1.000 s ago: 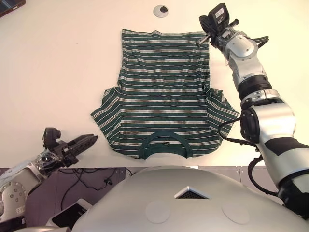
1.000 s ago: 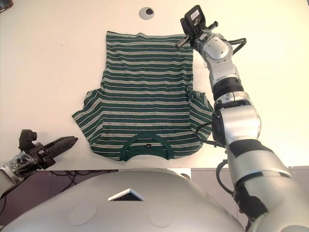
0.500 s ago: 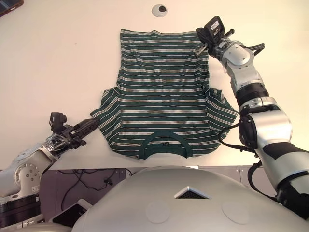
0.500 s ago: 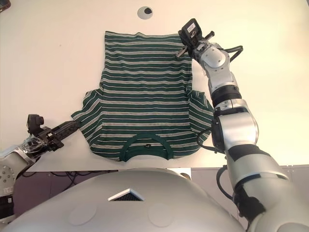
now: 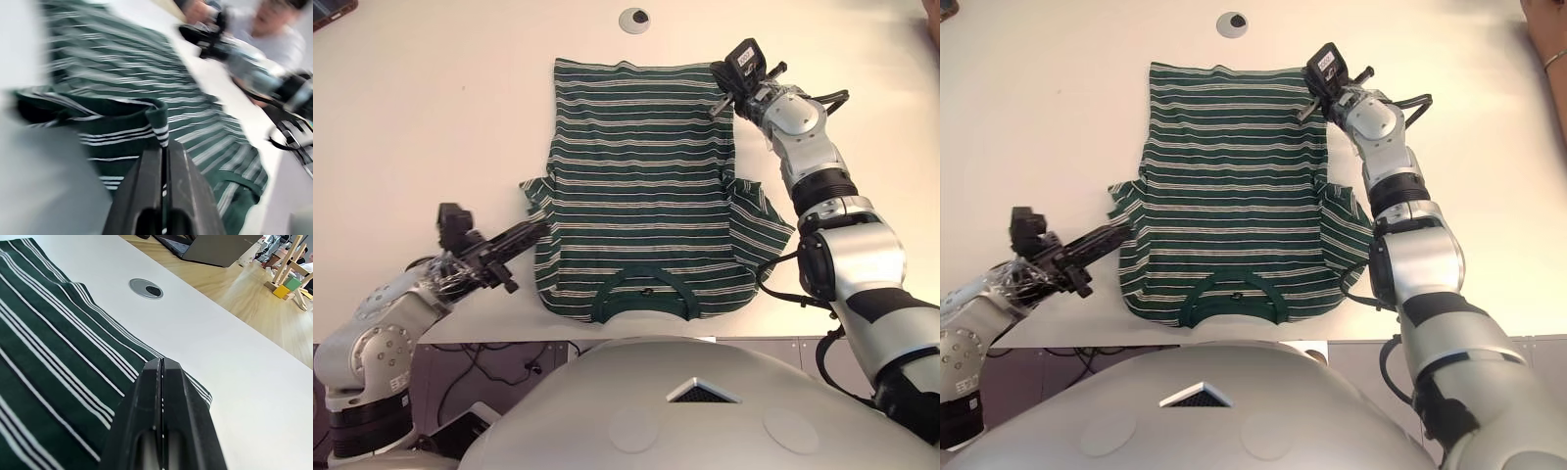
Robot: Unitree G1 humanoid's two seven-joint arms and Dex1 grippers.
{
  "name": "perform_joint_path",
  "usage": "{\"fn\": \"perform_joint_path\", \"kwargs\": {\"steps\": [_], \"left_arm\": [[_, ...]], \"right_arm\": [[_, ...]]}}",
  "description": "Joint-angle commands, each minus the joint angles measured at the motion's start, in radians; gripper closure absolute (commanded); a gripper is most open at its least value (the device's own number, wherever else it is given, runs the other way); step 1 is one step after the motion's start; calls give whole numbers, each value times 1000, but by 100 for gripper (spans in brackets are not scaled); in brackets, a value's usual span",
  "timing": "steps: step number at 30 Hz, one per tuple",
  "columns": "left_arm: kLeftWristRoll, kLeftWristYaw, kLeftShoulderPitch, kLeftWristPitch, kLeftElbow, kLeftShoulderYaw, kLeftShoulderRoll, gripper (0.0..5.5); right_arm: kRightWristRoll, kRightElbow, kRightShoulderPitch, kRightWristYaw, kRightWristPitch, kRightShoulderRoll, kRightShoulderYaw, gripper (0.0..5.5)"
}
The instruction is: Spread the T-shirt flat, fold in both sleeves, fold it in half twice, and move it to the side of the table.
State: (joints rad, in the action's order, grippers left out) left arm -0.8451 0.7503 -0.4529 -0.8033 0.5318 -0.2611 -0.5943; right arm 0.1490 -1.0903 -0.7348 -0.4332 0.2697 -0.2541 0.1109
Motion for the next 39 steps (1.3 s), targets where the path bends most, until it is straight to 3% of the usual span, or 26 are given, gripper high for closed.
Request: {"fn": "perform_joint_path", "kwargs": {"steps": [1,4,7,10,13,16,21,30,39], "left_arm": [[220,-128,111,-19,-9,276,-2,546],[340,-178,153,3,-86,411,26,518],[375,-194,149,33,-103,442,41,473],[354,-197,98,75,-63,401,60,452],[298,-197,35,154,16,279,87,452],[246,-183,16,174,82,173,77,452],[206,-197,25,171,93,51,58,452],[218,-190,88,171,38,63,47,452],[244,-204,108,193,-16,72,66,452]], "right_arm": [[13,-4,-25,-4,-4,-13,7,550],[-40,34,-2,-51,-53,-16,-31,550],[-223,251,121,-270,-294,-72,-123,505],[-353,542,315,-551,-556,-250,-138,454],[-368,616,403,-738,-655,-463,-147,399],[-438,716,504,-909,-776,-603,-160,353],[-308,750,668,-980,-630,-684,-9,353],[-278,688,695,-981,-551,-642,82,353],[-305,807,738,-1002,-614,-647,124,503]]}}
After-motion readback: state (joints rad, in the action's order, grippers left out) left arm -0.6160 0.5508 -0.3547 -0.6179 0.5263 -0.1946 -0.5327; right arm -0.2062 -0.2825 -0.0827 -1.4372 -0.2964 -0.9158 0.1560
